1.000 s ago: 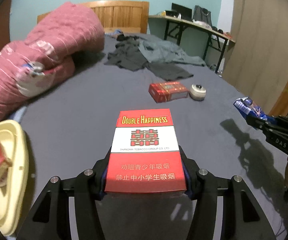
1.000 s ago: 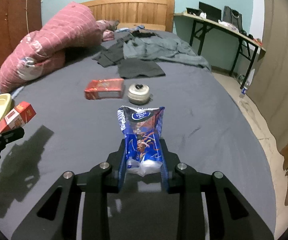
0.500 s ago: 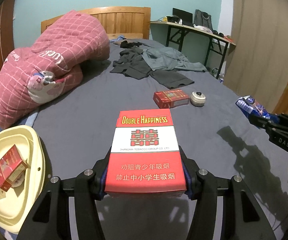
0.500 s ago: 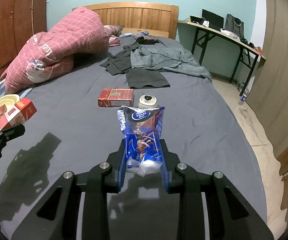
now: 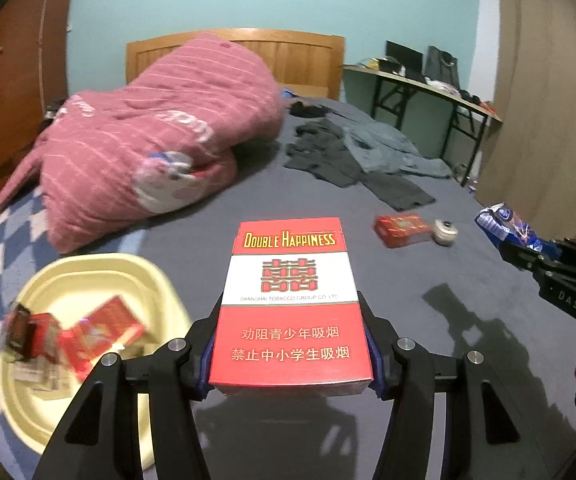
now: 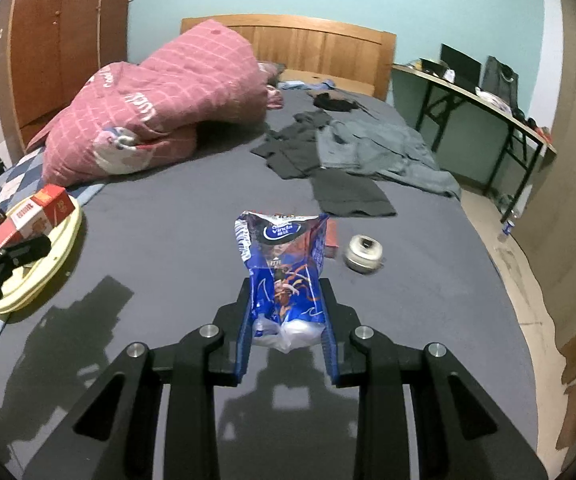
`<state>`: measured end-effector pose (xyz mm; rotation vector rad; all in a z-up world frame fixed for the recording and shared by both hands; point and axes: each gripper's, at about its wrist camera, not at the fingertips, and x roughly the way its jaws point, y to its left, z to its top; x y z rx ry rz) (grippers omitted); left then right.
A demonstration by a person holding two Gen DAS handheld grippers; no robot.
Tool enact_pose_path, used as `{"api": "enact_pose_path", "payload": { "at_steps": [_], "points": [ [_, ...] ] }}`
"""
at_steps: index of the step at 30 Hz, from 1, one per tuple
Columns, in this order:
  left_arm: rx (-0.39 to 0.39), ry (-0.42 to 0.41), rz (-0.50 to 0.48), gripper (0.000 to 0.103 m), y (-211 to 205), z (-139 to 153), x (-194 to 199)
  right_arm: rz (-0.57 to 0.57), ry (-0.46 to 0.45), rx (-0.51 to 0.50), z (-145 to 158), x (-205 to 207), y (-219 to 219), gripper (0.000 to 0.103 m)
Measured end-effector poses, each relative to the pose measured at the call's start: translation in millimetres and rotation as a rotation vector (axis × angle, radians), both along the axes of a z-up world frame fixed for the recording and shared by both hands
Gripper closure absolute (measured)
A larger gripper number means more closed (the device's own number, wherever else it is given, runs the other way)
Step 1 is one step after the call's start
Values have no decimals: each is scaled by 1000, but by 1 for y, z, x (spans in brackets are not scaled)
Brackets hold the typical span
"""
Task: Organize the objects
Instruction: 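Carry the Double Happiness pack and blue snack bag over the yellow tray with both tools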
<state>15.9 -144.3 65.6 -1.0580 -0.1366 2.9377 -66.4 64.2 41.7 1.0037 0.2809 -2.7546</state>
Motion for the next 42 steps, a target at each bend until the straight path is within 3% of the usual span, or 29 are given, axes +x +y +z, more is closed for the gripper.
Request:
{"api": "enact_pose_path", "payload": {
  "at_steps": [11,24,31,42],
  "points": [
    [-16,-15,139,48,-84,-3,51,159,-18,8,-10,6,-114,73],
    [-10,-10,341,48,-187,-1,123,407,-46,-11,-19,48,-258,73],
    [-1,-16,351,48,-189,-5,134,459,-63,-21,-22,59,-282,73],
    [21,-85,324,48,-184,-37,119,467,-131,27,-61,65,-291,73]
  ]
}}
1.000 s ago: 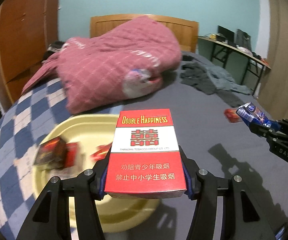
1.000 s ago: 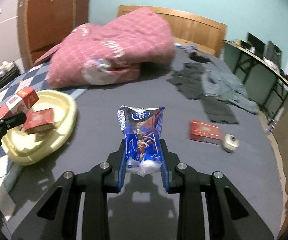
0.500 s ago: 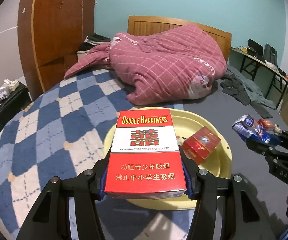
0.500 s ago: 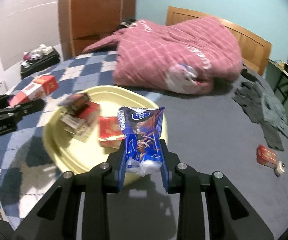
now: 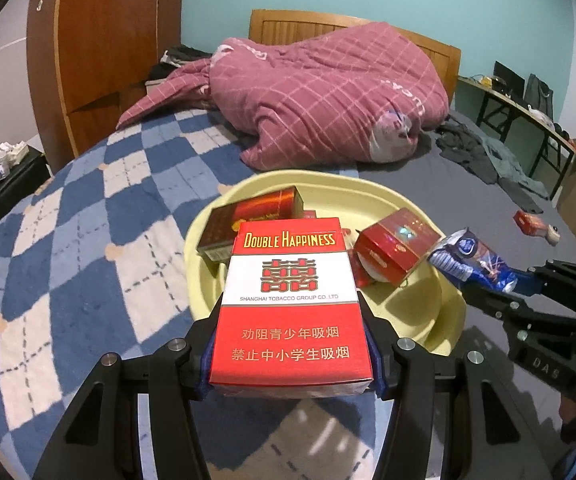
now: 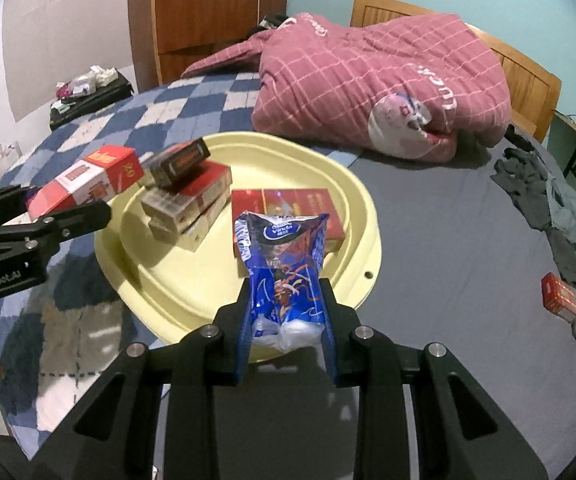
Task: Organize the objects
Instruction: 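Carry the Double Happiness pack and blue snack bag over the yellow tray with both tools, then open both tools to drop the two items into the tray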
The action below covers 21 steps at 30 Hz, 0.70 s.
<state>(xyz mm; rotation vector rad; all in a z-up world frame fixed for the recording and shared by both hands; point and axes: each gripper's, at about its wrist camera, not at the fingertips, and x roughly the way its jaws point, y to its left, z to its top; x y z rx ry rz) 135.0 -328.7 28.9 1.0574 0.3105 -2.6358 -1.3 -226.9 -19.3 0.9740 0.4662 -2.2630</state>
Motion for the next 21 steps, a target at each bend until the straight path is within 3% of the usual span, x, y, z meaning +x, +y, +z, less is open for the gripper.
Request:
{"api": "enact_pose_path", "payload": {
  "at_steps": [10,21],
  "points": [
    [37,-45,-10,48,-13,-43,-39,13,-26,22,-25,-17,-17,73],
    [78,-56,1,48,-30,-64,-70,17,-37,29,-35,-37,-37,73]
  ]
}}
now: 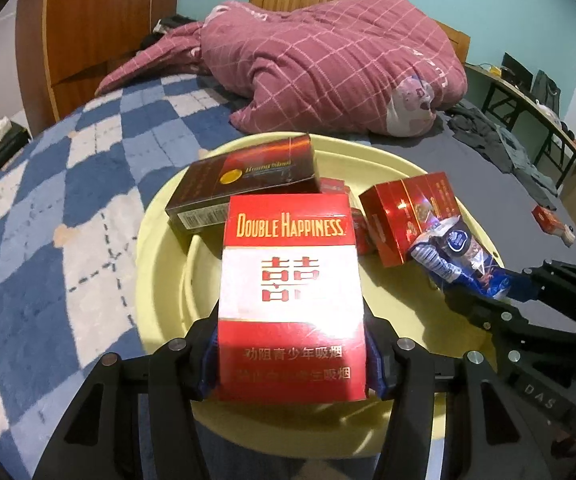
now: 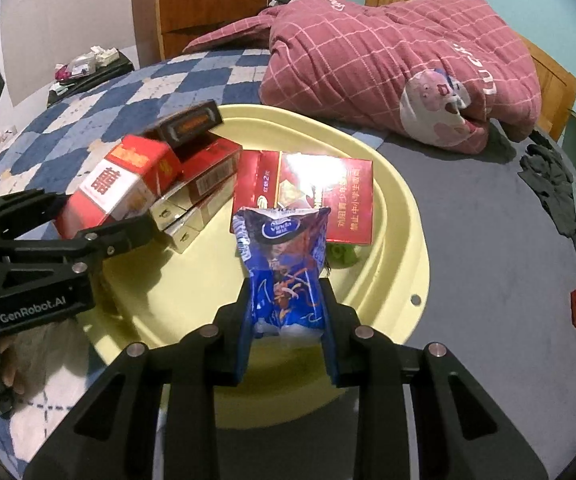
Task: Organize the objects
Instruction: 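Open both tools to drop the two items into the tray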
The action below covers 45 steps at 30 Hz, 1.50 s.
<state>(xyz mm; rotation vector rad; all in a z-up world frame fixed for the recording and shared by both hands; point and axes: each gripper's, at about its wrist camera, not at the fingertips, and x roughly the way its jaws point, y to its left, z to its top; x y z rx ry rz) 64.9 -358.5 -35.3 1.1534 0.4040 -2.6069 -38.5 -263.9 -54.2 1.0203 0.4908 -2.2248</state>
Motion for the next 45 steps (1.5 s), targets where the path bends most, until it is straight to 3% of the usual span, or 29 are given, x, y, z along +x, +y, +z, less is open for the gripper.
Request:
{"api": "enact_pose_path", "payload": {
  "at_steps": [17,20,23,25,26,29,30,45],
  "points": [
    [-29,3,1,48,1,-7,-9,-12,-22,5,-12,-8,-5,68],
    [-25,8,0,45,0,-6,-8,2,-26,-2,-13,-6,-7,59],
    [-42,21,-9,27,6,-4,-6,13,-15,-1,-12,-2,-9,46],
    [-68,40,-2,9,11,0,-2,21,6,4,-10,1,-10,37],
    [-76,51,9,3,11,3,-1,23,13,0,-9,2,-10,29],
    [-60,69,28,0,8,6,5,-16,49,-17,-2,2,-4,3],
    [-55,71,34,0,7,7,6,-19,46,-31,1,2,-1,0],
    [-86,109,41,0,21,34,23,-73,63,-47,22,0,18,0]
  ]
}}
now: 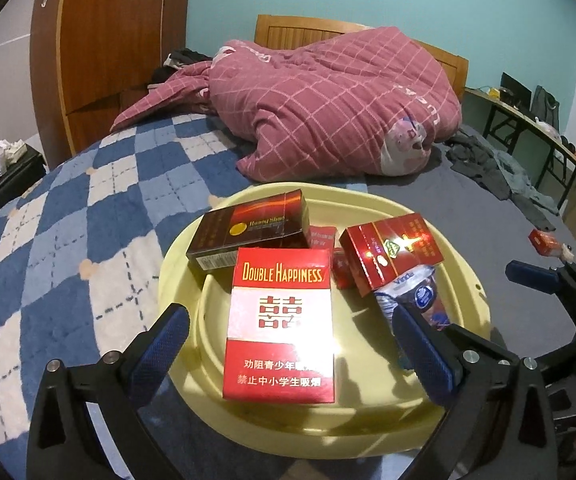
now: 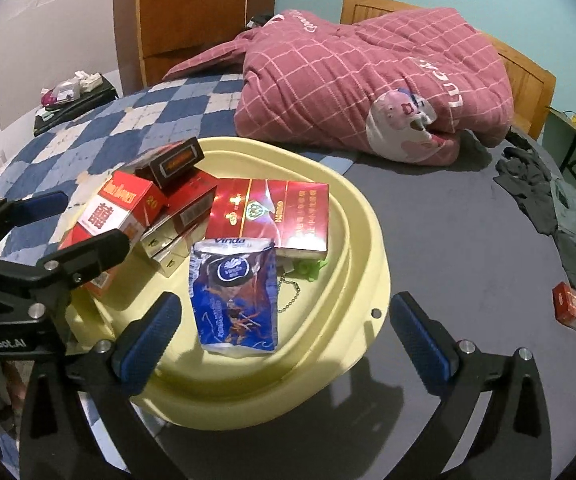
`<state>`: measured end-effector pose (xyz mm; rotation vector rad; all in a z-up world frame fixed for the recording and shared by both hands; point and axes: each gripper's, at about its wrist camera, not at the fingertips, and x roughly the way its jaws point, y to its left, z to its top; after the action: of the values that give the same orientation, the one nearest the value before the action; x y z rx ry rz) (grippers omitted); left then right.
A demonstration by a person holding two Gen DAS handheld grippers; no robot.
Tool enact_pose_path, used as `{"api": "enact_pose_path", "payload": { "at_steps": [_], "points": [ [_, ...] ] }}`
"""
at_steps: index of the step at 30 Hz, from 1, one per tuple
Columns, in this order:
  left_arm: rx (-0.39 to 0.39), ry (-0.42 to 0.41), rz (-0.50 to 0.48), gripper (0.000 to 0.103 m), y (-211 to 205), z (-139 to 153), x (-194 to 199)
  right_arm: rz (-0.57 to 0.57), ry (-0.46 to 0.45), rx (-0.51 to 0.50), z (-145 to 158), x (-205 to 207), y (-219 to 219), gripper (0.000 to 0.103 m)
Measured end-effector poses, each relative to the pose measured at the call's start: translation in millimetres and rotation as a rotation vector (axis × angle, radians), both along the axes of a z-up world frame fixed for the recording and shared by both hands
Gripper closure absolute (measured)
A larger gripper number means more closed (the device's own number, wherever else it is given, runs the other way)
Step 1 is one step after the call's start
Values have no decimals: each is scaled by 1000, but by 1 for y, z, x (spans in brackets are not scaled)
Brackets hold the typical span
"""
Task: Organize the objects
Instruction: 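Open both tools to drop the two items into the tray, then move both tools back toward the red Diamond pack and white tin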
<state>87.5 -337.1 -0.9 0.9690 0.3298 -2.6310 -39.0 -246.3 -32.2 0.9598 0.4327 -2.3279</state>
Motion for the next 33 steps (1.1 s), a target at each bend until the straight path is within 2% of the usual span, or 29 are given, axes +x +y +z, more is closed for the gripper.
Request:
{"api": "enact_pose_path", "payload": {
  "at_steps": [6,33],
  "points": [
    [12,-7,-5,0,2,5,2,-12,-3,-9,3,1,6,0],
    [-24,-14,-11,0,6,18,2,-37,0,-18,10,1,20,0]
  ]
}}
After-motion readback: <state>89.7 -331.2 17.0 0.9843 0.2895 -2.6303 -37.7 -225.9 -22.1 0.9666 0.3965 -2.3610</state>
